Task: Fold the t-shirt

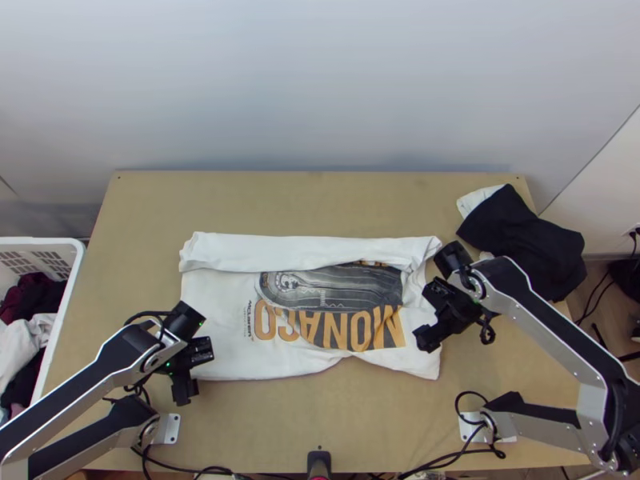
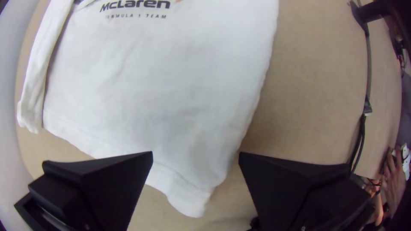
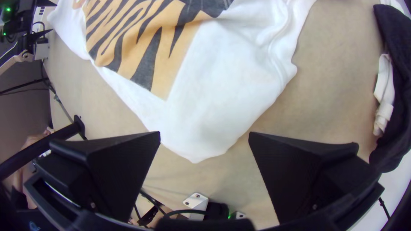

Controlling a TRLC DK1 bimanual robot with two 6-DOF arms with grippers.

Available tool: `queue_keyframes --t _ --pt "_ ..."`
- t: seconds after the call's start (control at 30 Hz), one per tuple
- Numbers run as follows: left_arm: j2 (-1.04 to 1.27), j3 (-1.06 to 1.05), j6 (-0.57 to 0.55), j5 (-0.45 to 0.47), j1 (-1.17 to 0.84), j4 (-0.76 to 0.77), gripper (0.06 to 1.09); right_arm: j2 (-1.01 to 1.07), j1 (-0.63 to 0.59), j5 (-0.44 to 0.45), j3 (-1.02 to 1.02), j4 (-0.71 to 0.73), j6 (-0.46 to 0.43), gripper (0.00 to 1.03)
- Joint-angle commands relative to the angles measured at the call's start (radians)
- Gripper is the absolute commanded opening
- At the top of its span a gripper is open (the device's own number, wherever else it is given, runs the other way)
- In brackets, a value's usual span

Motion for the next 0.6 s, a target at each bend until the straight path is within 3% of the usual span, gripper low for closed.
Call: queue_keyframes --t 0.0,0.33,0.57 --pt "-0.009 -0.02 0.022 0.0 0.029 0.008 1.03 0.045 -0.004 0.029 -0.034 0.059 0.004 0.92" --pt "0.0 -0.02 0.064 0.0 0.078 0.051 1.03 0.073 -0.004 0.081 -0.111 0.123 0.007 0.87" --pt "0.005 -0.038 0.071 0.001 0.091 0.082 1.0 0.034 0.002 0.08 -0.129 0.145 0.024 0.53"
